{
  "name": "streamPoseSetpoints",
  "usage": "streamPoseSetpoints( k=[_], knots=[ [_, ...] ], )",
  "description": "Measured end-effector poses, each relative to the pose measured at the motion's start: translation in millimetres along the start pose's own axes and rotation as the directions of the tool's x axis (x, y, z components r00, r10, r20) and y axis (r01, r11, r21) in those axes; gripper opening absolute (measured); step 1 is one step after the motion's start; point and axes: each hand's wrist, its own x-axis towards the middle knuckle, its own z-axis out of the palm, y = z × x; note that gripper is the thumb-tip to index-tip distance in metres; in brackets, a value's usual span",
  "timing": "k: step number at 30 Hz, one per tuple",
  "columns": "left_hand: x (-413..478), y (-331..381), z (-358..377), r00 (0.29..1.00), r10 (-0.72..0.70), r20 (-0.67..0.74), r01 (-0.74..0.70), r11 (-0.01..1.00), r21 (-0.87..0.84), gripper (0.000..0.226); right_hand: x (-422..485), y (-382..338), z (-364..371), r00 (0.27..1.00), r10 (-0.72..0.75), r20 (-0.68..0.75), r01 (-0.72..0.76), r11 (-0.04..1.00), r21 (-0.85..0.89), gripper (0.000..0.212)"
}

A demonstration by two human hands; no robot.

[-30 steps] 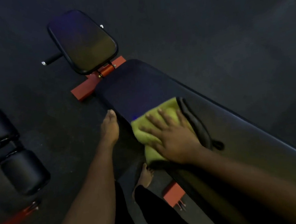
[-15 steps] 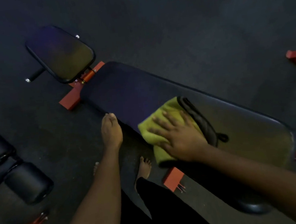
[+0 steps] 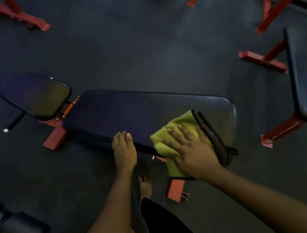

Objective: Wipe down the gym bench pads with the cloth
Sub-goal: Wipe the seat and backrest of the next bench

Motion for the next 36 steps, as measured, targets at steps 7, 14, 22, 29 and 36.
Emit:
streamPoseSetpoints(
  k=[7,14,22,29,36],
  knots=[
    [-29,6,3,0.995,0.003,0.099,-0.006,1.0,0.023,0.049,9,118,-38,0.862,0.505,-0.039,-0.491,0.852,0.183,0.064],
    [-10,6,-11,0.999,0.003,0.045,-0.003,1.0,0.003,0.031,34,6,-7,0.996,0.04,0.077,-0.038,0.999,-0.03,0.063],
    [37,-33,-26,0.987,-0.153,-0.054,0.148,0.986,-0.082,0.042,223,24,-4,0.957,0.266,0.118,-0.27,0.963,0.017,0.062],
    [100,-69,-47,0.927,-0.283,-0.247,0.269,0.959,-0.091,0.043,210,-65,28,0.903,-0.366,0.227,0.362,0.93,0.061,0.06],
    [139,-99,-62,0.913,-0.313,-0.261,0.286,0.948,-0.137,0.042,363,-51,36,0.958,-0.155,0.243,0.151,0.988,0.032,0.061]
  ],
)
